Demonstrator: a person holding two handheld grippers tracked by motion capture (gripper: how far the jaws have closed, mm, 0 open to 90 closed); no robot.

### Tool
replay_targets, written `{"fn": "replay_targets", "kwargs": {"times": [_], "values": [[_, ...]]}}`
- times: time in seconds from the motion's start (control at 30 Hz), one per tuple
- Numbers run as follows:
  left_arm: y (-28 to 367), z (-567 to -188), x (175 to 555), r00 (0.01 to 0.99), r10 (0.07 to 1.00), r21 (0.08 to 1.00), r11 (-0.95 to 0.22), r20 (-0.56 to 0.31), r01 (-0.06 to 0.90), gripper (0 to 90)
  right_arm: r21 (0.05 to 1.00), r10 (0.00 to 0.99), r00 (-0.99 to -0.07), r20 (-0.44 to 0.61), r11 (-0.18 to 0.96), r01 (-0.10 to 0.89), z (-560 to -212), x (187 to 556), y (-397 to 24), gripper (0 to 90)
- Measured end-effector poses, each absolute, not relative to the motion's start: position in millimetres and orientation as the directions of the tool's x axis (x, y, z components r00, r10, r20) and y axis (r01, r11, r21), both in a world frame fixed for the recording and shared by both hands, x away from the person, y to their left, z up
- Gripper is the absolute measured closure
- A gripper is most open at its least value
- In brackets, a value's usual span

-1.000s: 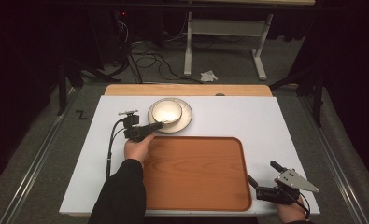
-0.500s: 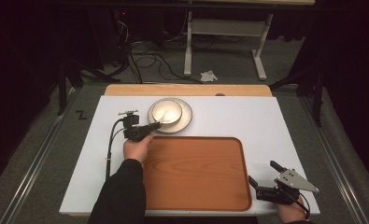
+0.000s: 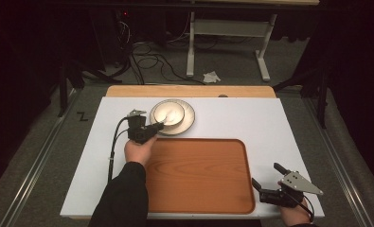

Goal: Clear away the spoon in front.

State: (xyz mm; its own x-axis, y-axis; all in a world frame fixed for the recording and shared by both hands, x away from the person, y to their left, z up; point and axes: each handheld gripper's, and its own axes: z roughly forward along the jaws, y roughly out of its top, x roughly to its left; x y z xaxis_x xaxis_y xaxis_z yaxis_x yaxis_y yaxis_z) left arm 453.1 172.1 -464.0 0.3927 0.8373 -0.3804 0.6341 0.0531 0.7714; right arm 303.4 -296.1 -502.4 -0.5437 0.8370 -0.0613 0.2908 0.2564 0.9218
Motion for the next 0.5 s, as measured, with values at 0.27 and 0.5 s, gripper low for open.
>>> {"fn": "replay_targets", "kwargs": {"times": [0.27,0.5], "values": [[167.8,-457.3,449.9,0.408,0.856,0.802,0.012,-0.317,0.598,85.6,0.922,0.835,-0.546,-0.062,0.258,0.290,-502.7,303.8,-296.3,2.4],[167.6,-452.1,445.8,0.417,0.870,0.822,-0.023,-0.265,0.570,85.6,0.921,0.834,-0.549,-0.064,0.261,0.290,-503.2,304.4,-296.2,2.4]]}}
